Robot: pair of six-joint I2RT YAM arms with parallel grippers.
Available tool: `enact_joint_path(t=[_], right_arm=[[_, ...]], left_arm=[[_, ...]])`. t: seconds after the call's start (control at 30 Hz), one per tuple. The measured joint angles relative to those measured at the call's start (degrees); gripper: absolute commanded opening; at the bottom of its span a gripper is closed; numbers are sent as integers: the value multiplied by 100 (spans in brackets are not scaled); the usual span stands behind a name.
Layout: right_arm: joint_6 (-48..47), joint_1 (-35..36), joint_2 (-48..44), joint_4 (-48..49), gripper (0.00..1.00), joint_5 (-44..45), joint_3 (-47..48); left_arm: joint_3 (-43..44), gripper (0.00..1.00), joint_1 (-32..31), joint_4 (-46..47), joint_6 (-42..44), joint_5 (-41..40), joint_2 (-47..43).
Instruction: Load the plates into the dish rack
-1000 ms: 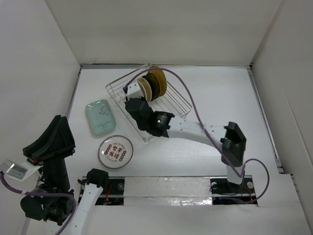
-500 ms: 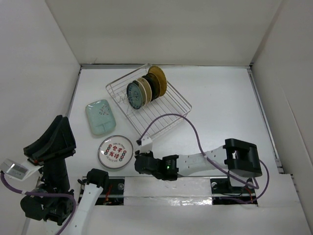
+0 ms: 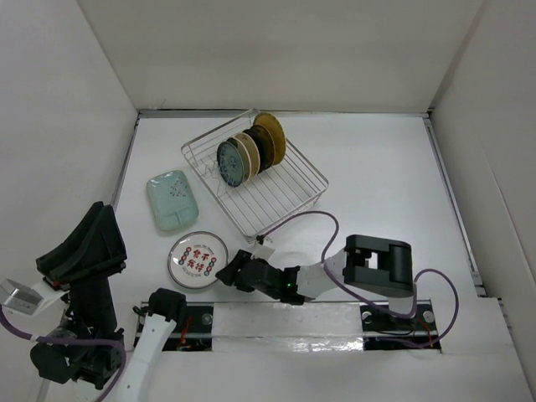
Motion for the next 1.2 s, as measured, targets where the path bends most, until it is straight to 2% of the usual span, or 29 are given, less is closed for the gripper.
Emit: enact_joint_path(t=[0.03, 0.13, 0.17, 0.27, 0.33, 0.47, 0.6, 0.73, 0.87, 0.97, 1.07, 1.2], right_arm=[[160, -28, 107, 186, 55, -59, 11], [640, -129, 444, 643, 38, -216, 74], [820, -149, 564, 791, 29, -256, 85], [1235, -192, 824, 1095, 19, -337, 103], [1458, -199, 935, 1252, 18, -363, 105], [1655, -221, 990, 1320, 0, -417, 103], [1692, -240, 968, 1373, 0, -435, 26], [1436, -142, 507, 1259, 0, -308, -455], [802, 201, -387, 260, 0, 195, -721], [37, 450, -914, -798, 0, 643, -385], [-824, 557, -1130, -1797, 0, 1182, 413], [-1956, 483, -1578, -2352, 0, 1757, 944]], left_arm=[[2, 29, -11, 0, 7, -22, -9], [26, 29, -39, -9, 50, -101, -33], [37, 29, -50, -7, 72, -138, -44], [68, 29, -70, -20, 127, -212, -90], [87, 29, -70, -20, 146, -256, -131], [116, 29, -70, -13, 175, -286, -151], [116, 29, -70, -24, 190, -286, -151], [116, 29, -70, -24, 190, -282, -151], [116, 29, -70, -24, 190, -273, -151], [116, 29, -70, -28, 223, -286, -151], [116, 29, -70, -50, 260, -317, -151], [116, 29, -70, -52, 282, -328, -151]])
